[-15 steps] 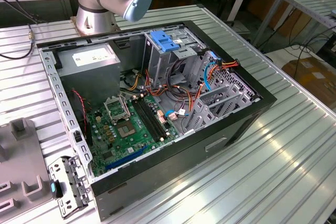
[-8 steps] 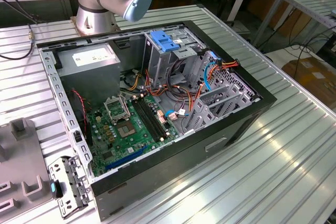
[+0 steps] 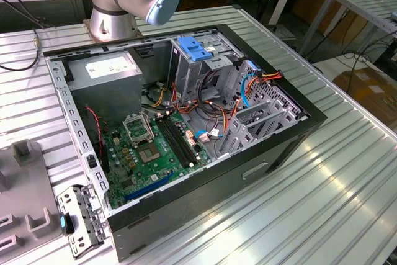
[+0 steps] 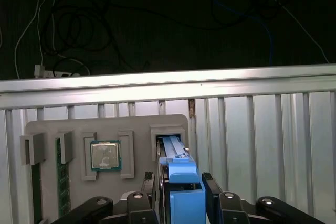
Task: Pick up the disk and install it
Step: 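Pick up the disk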
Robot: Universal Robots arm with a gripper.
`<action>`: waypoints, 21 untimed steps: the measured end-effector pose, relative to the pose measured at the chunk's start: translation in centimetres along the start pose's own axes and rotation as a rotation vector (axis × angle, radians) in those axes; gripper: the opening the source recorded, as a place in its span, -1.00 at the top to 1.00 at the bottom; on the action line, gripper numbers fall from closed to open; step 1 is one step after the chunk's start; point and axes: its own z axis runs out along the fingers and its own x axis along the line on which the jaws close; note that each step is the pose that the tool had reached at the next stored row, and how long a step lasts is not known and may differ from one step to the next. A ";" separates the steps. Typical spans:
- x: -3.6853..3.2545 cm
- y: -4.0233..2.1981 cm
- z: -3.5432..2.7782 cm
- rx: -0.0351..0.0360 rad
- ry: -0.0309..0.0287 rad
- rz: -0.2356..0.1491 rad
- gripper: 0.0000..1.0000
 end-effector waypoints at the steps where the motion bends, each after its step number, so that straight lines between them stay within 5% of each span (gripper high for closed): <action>1: 0.02 -0.01 0.00 0.0000 0.0000 0.000 0.04; 11: 0.04 -0.01 0.03 -0.0001 0.0001 0.000 0.04; 13: 0.05 -0.01 0.04 -0.0001 0.0001 0.000 0.21; 21: 0.05 -0.01 0.07 -0.0001 0.0001 0.000 0.26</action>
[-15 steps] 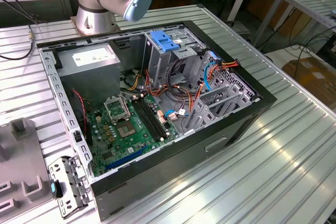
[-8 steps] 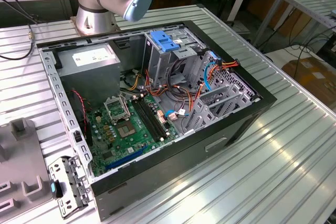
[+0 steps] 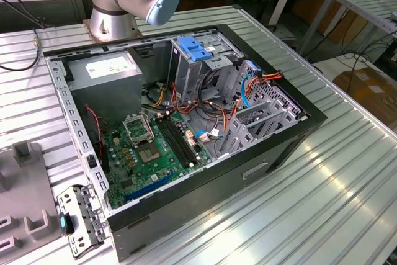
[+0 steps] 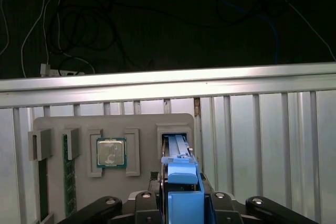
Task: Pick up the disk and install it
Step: 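Pick up the disk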
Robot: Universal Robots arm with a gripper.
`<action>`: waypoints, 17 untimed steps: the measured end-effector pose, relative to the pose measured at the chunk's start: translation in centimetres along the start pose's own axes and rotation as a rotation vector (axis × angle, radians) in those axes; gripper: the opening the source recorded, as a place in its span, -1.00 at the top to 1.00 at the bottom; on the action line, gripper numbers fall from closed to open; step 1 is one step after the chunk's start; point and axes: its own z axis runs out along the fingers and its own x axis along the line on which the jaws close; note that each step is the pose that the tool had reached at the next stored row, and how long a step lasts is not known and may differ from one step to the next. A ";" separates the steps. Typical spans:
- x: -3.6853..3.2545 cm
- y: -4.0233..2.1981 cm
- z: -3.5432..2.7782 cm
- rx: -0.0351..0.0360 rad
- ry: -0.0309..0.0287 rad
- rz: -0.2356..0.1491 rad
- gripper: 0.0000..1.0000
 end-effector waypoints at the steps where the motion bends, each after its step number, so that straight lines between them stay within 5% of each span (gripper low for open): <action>1: 0.00 0.00 0.01 0.0000 0.0000 0.000 0.26; 17: 0.00 0.00 0.01 -0.0011 0.0014 -0.050 0.26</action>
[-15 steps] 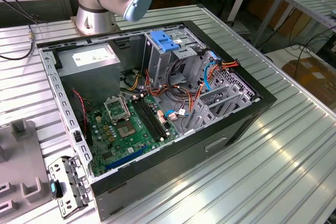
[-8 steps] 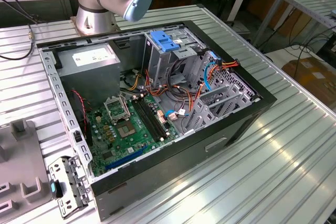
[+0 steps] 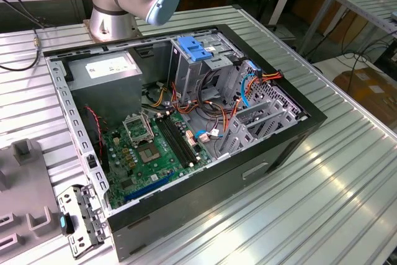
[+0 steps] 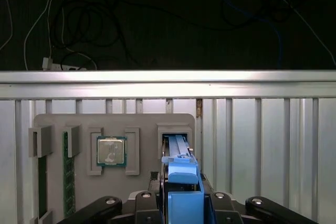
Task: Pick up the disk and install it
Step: 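Pick up the disk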
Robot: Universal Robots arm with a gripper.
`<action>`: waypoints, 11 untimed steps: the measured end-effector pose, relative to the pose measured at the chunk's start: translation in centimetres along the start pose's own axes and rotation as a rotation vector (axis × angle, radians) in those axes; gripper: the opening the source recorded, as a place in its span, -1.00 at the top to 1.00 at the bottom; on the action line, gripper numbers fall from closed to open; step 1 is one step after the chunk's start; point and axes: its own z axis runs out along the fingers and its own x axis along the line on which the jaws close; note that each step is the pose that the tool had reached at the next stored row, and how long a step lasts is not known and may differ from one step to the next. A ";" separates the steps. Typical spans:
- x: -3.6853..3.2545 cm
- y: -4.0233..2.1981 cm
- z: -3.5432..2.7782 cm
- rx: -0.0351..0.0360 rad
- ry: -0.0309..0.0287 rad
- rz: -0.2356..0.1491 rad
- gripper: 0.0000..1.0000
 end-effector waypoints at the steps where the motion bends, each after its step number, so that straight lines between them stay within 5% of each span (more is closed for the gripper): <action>1: 0.00 0.00 0.00 0.0000 0.0000 0.002 0.26; 11: 0.00 0.00 -0.05 0.0003 0.0004 0.004 0.26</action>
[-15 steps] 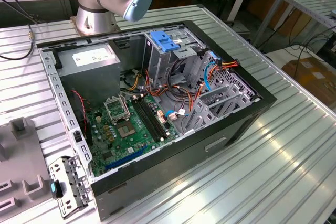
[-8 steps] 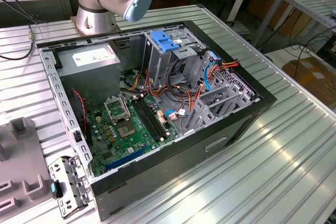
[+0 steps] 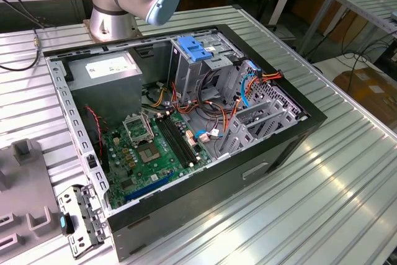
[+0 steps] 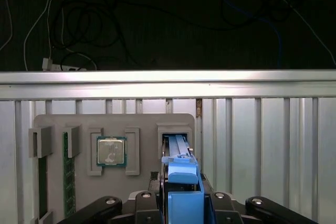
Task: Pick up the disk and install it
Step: 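Pick up the disk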
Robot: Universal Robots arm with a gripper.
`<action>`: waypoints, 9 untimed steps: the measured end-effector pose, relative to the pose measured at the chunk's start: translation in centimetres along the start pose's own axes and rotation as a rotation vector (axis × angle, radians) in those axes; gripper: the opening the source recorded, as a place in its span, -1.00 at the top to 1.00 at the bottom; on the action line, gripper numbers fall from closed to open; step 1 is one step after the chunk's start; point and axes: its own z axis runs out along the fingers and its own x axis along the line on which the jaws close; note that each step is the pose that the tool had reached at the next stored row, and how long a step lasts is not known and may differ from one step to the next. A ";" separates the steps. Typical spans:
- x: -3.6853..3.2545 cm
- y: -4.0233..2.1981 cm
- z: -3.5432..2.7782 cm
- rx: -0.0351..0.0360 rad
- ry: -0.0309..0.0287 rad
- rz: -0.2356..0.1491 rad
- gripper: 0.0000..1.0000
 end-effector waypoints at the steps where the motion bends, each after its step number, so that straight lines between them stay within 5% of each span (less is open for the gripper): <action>1: 0.00 0.00 -0.04 0.0000 0.0001 0.000 0.26; 9: -0.02 0.01 -0.75 -0.0001 0.0046 0.000 0.26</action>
